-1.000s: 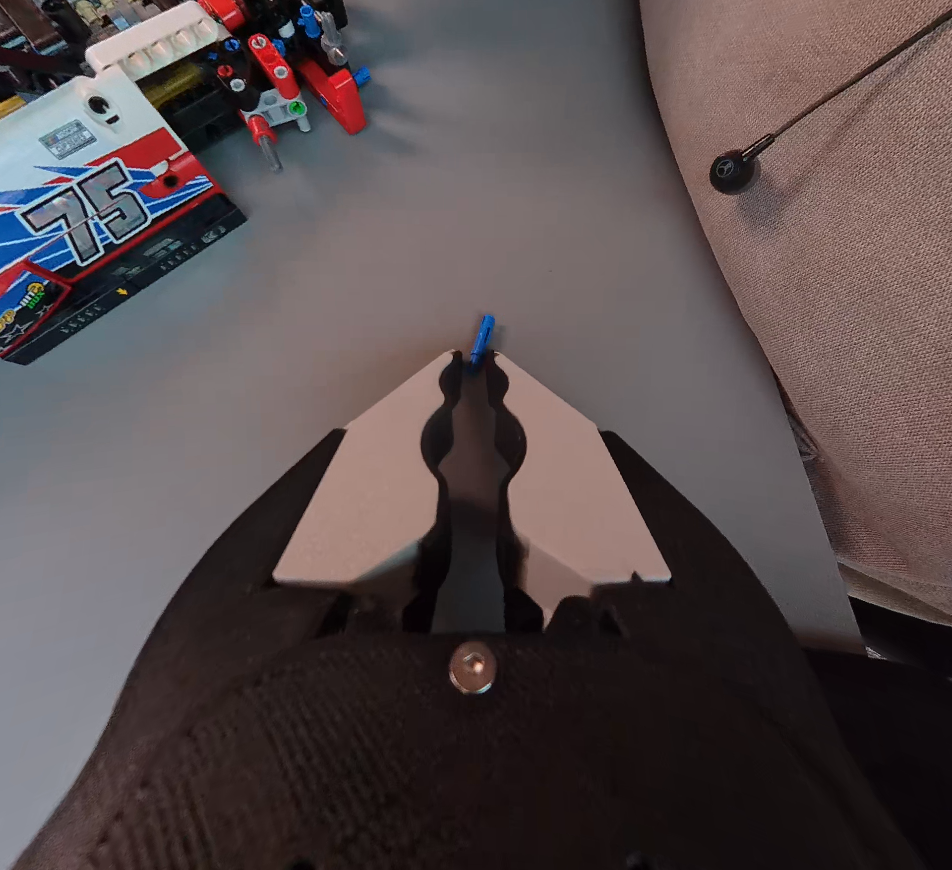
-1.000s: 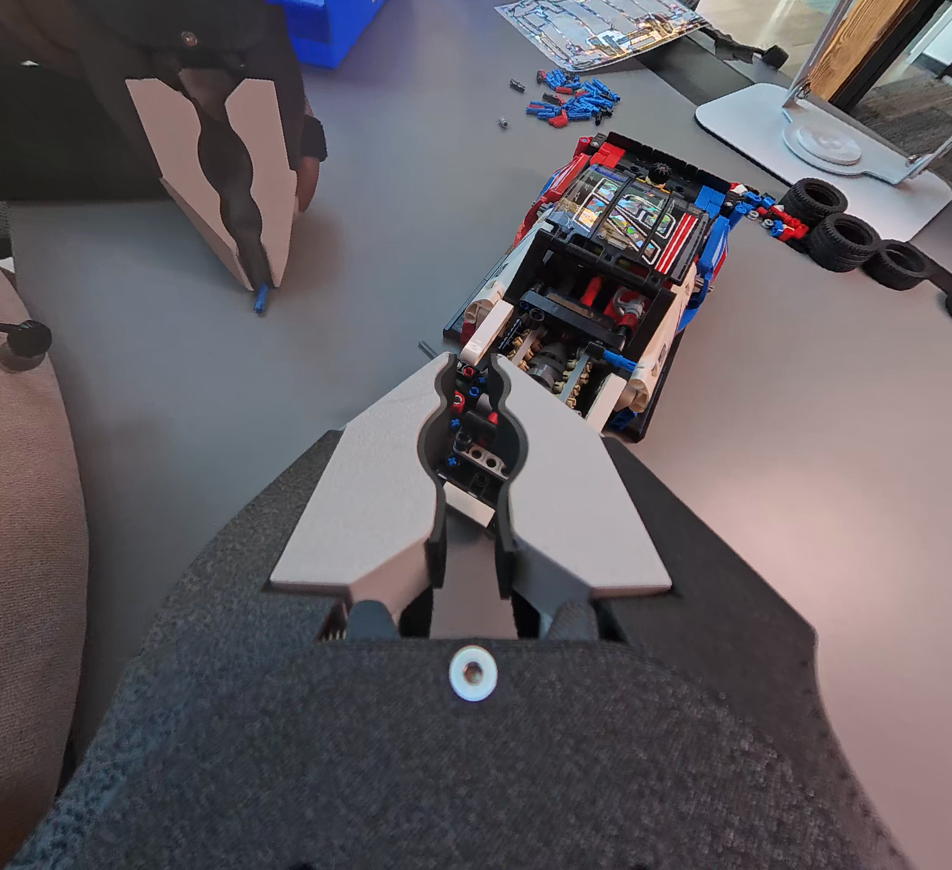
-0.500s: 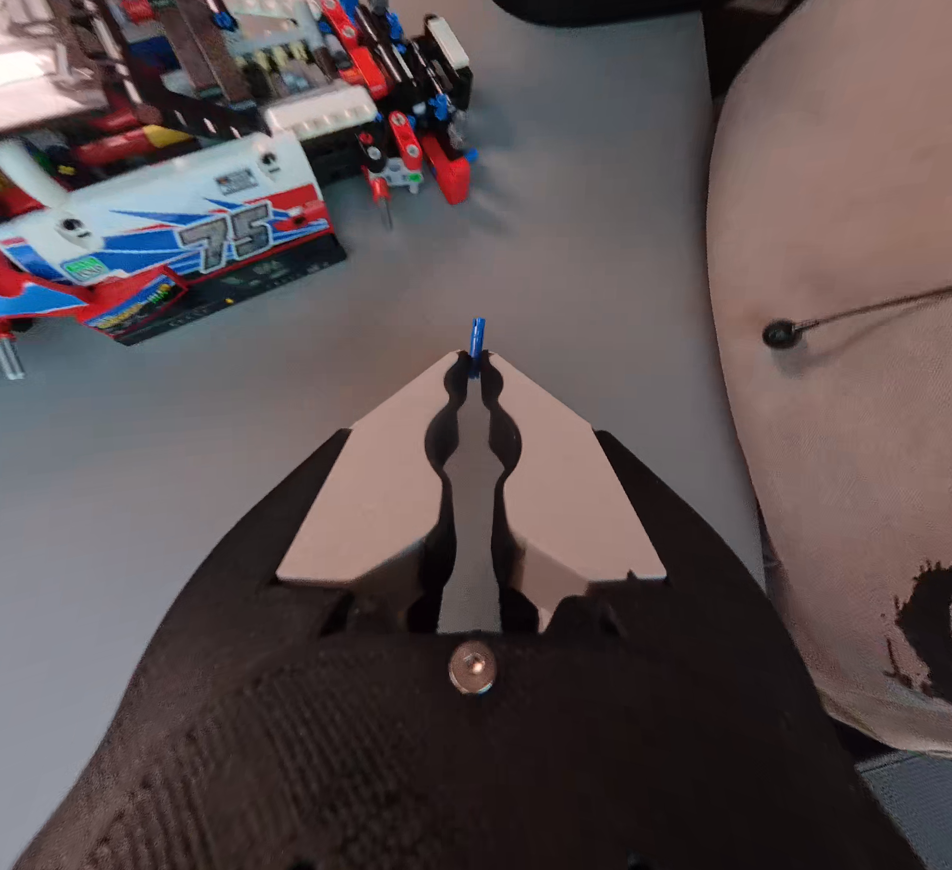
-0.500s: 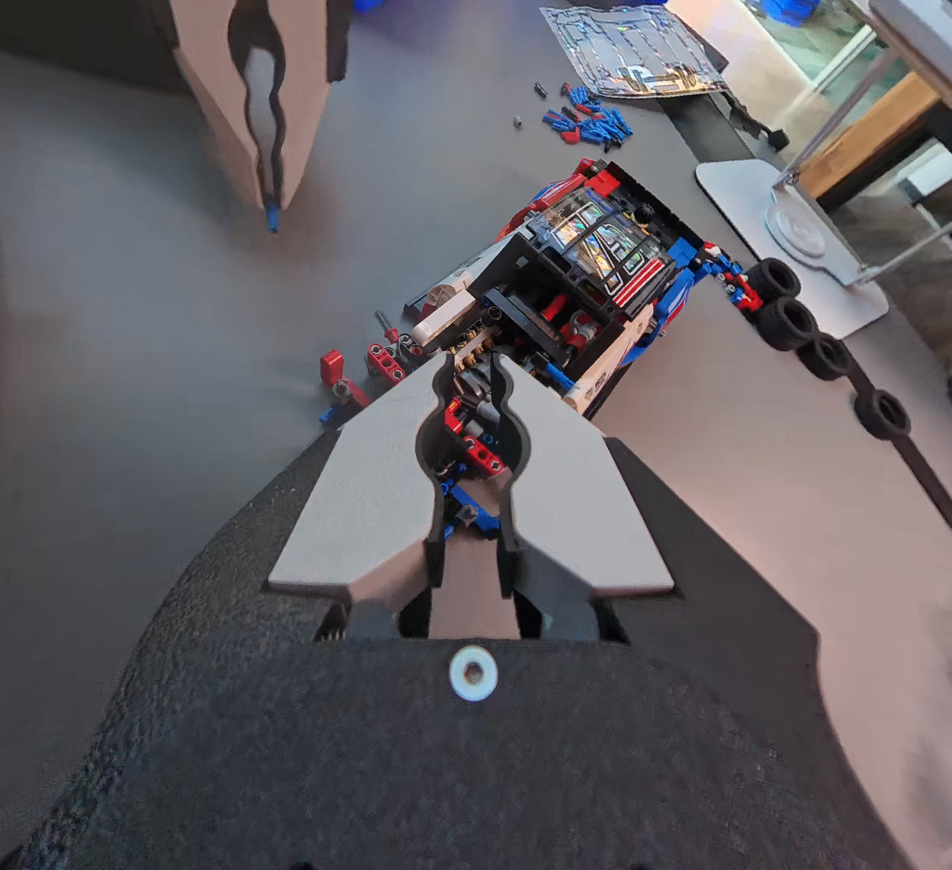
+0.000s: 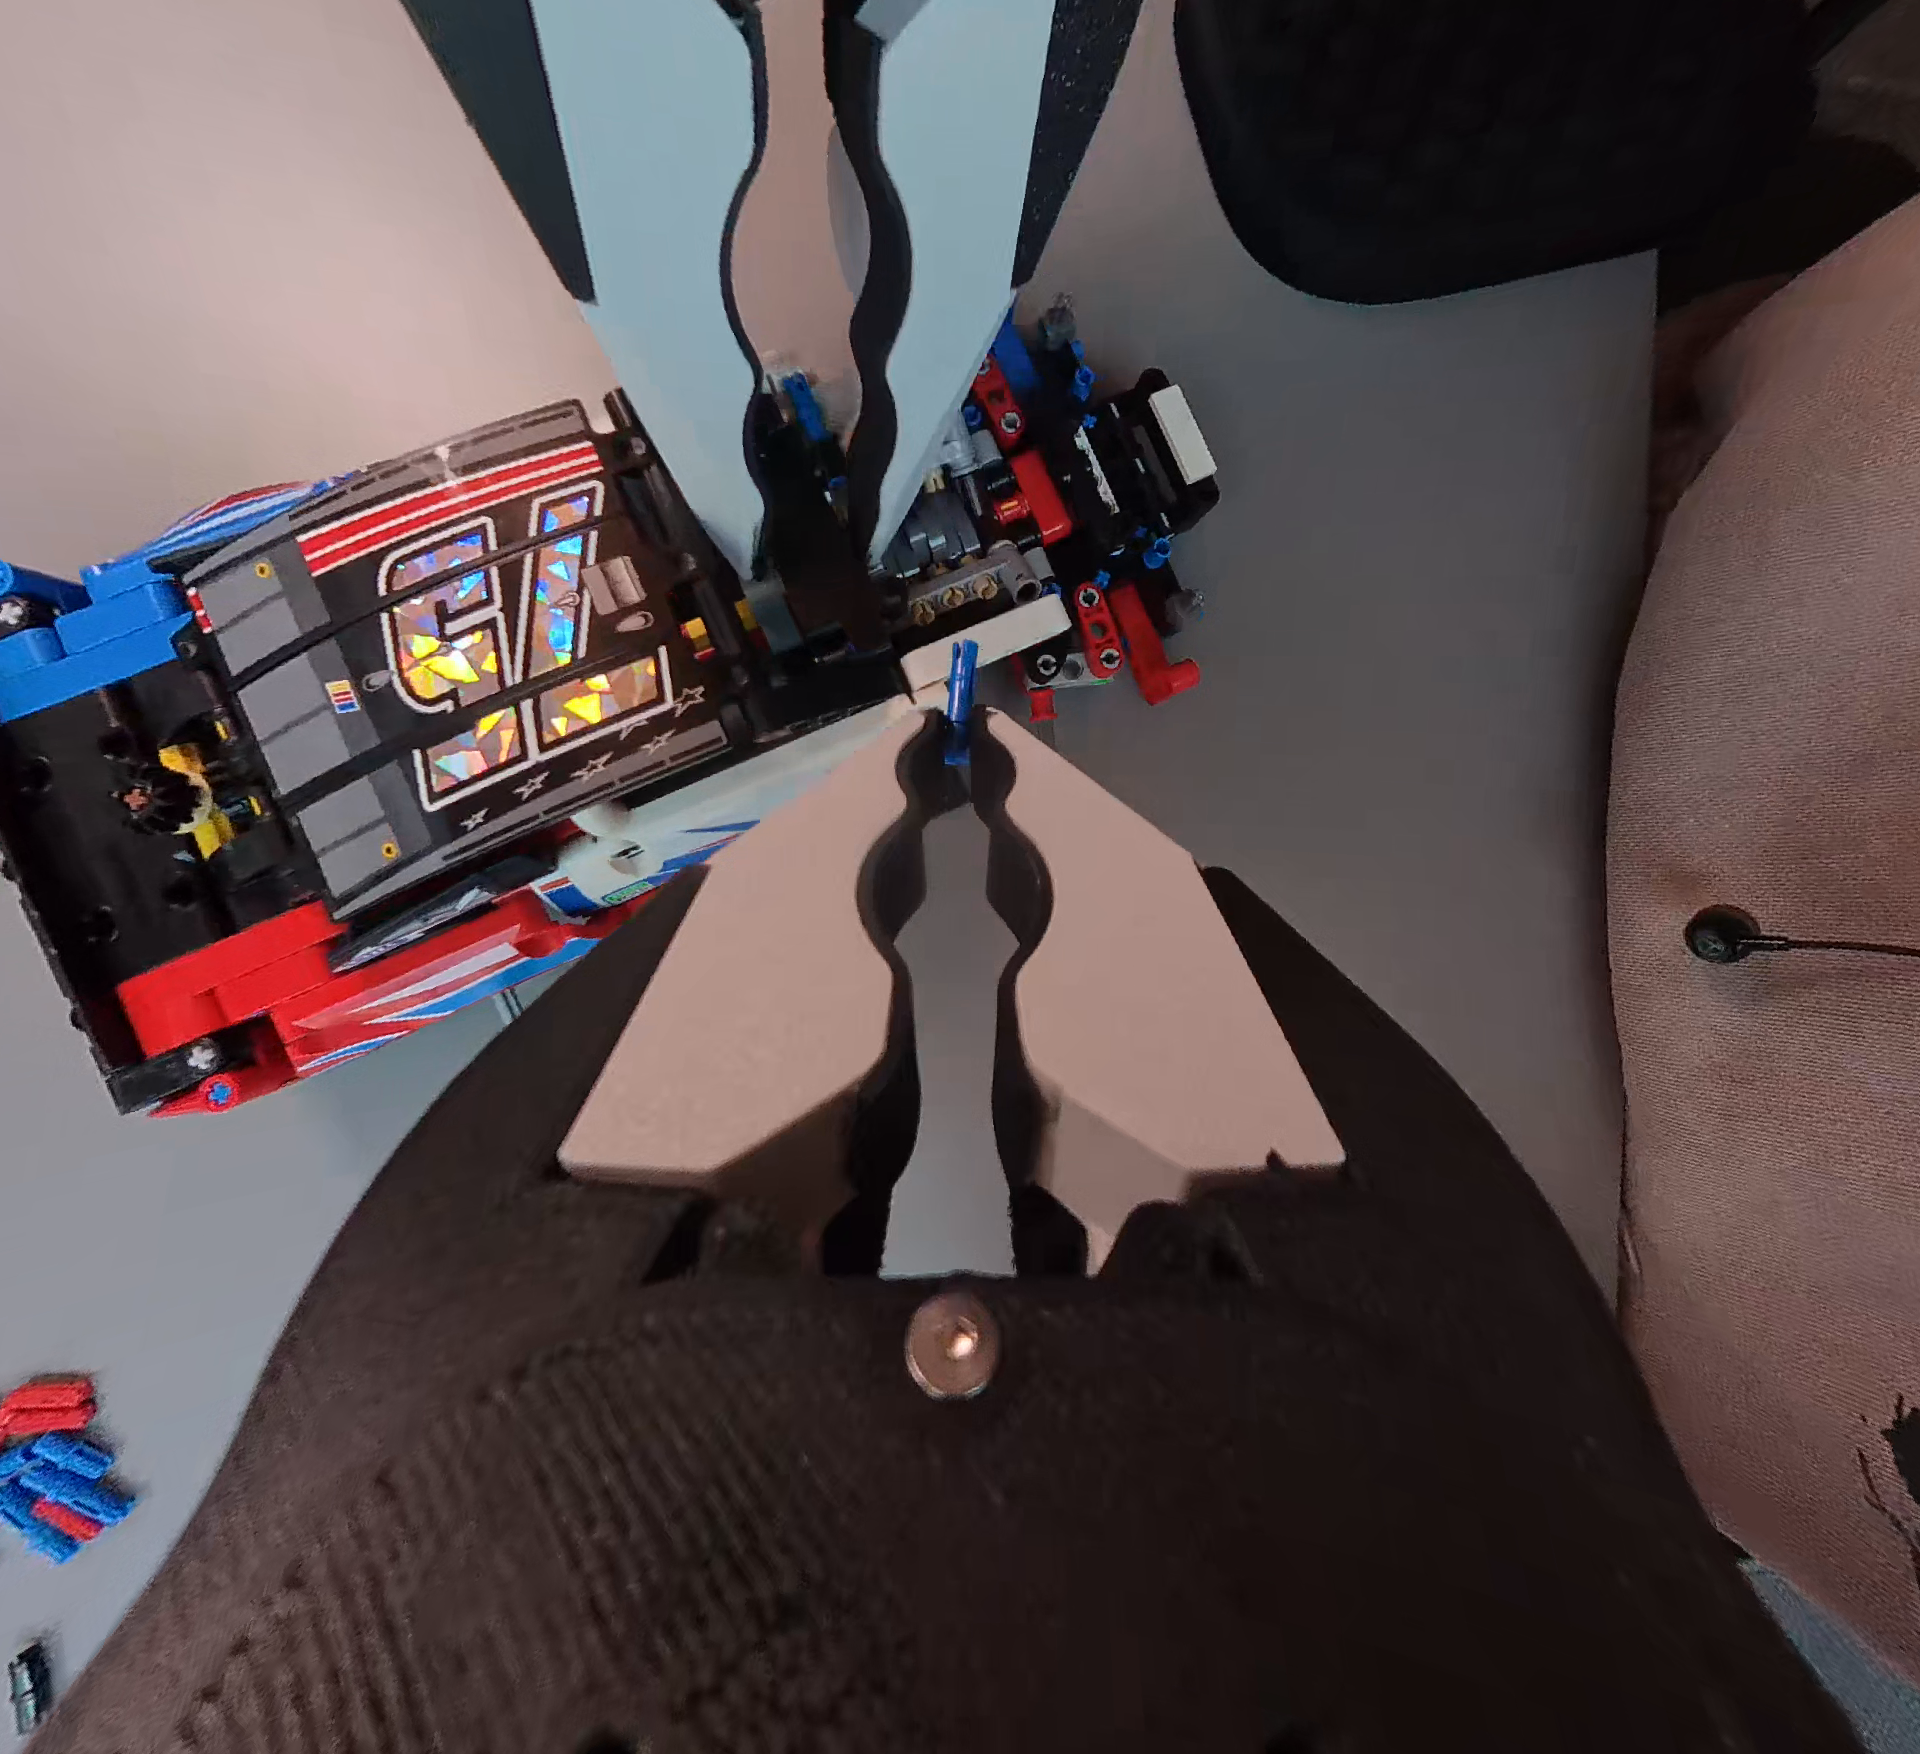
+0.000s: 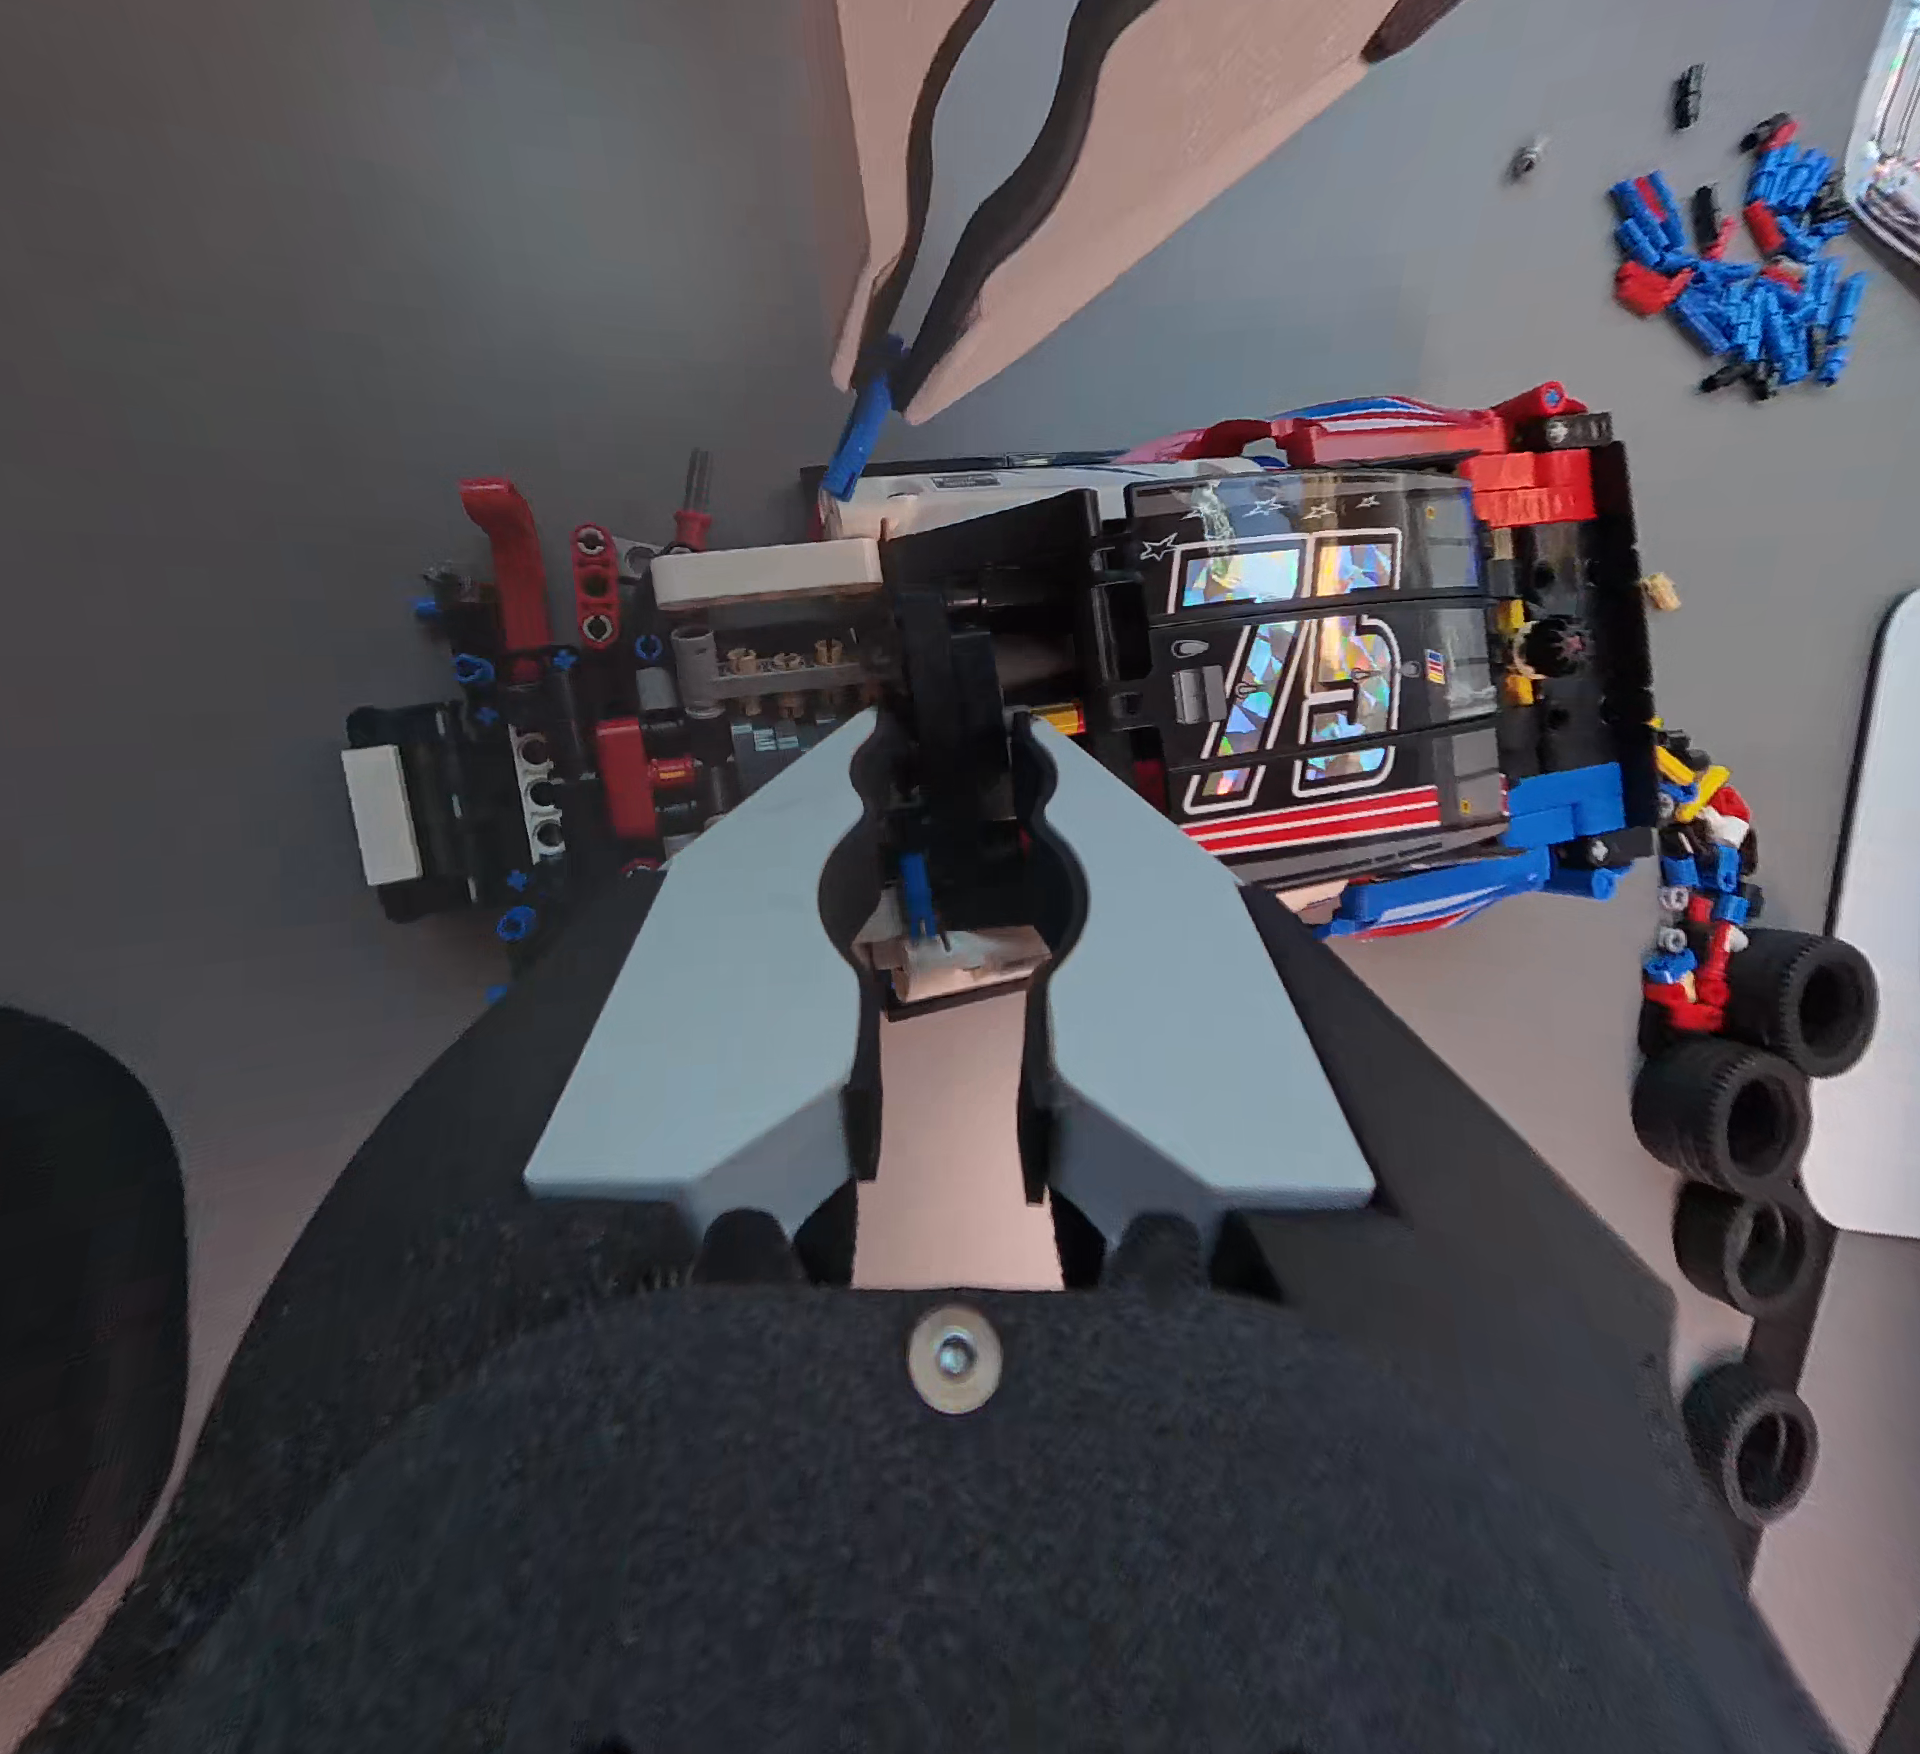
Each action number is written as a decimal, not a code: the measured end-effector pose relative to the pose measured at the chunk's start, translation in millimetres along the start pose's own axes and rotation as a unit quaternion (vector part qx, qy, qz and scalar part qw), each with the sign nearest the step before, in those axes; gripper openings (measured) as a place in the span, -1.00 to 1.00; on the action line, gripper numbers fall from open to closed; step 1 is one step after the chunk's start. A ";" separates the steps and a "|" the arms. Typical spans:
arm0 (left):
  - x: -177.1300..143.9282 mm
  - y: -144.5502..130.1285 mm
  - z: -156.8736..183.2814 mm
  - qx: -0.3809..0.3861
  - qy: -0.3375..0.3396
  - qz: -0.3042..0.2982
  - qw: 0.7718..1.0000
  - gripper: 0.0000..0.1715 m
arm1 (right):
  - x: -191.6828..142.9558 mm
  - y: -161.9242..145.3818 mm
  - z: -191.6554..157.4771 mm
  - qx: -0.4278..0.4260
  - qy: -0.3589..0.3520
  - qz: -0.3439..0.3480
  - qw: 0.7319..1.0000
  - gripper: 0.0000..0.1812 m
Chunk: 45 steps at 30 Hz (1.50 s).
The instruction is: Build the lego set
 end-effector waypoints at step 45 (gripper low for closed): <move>-52.5 9.1 1.0 -0.055 -0.059 0.263 0.961 -0.95 | -37.9 67.2 -18.5 0.116 -0.296 0.270 0.909 -0.97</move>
Point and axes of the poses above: each gripper's, where its closed fingertips meet, x out along the fingers, y out of its top, z = x × y across the jaws, the point moved 5 cm from there along -x, back along the fingers, and after that the axes turned 1 degree about -y, right-handed, at the moved point
